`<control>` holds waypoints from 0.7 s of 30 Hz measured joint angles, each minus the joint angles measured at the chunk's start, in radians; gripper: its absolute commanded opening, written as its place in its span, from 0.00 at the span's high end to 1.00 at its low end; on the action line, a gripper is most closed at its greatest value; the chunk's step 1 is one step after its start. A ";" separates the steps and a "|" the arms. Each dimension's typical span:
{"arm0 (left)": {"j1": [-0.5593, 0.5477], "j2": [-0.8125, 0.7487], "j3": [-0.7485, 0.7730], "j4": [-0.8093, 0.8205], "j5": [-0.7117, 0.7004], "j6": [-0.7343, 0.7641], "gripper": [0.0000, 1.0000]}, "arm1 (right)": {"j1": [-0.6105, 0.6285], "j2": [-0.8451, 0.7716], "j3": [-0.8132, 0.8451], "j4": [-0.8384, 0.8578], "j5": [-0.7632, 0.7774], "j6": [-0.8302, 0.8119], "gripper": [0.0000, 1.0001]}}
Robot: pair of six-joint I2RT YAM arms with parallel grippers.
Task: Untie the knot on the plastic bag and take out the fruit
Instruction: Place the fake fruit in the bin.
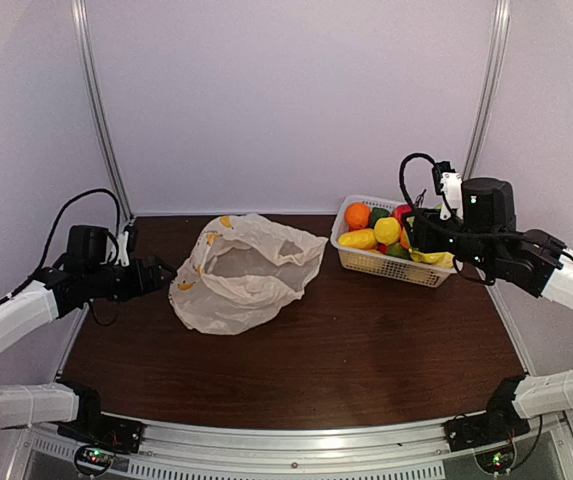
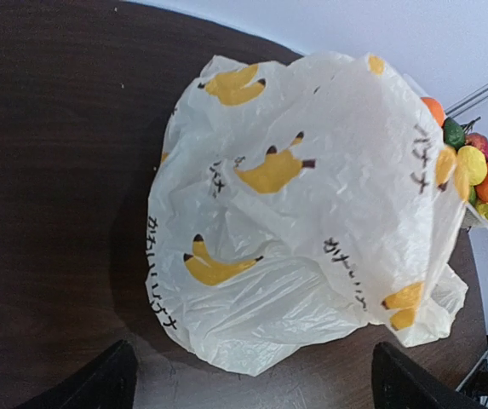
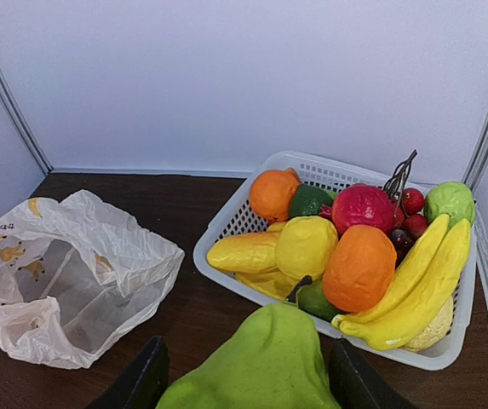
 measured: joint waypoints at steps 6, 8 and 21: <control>0.010 -0.016 0.179 -0.117 -0.032 0.113 0.02 | -0.176 0.111 0.076 0.014 -0.112 -0.040 0.54; 0.016 -0.009 0.209 -0.132 -0.043 0.151 0.02 | -0.221 0.151 0.109 0.019 -0.136 -0.055 0.54; 0.020 0.048 0.222 -0.150 -0.139 0.308 0.02 | -0.502 0.460 0.242 0.083 -0.270 -0.118 0.53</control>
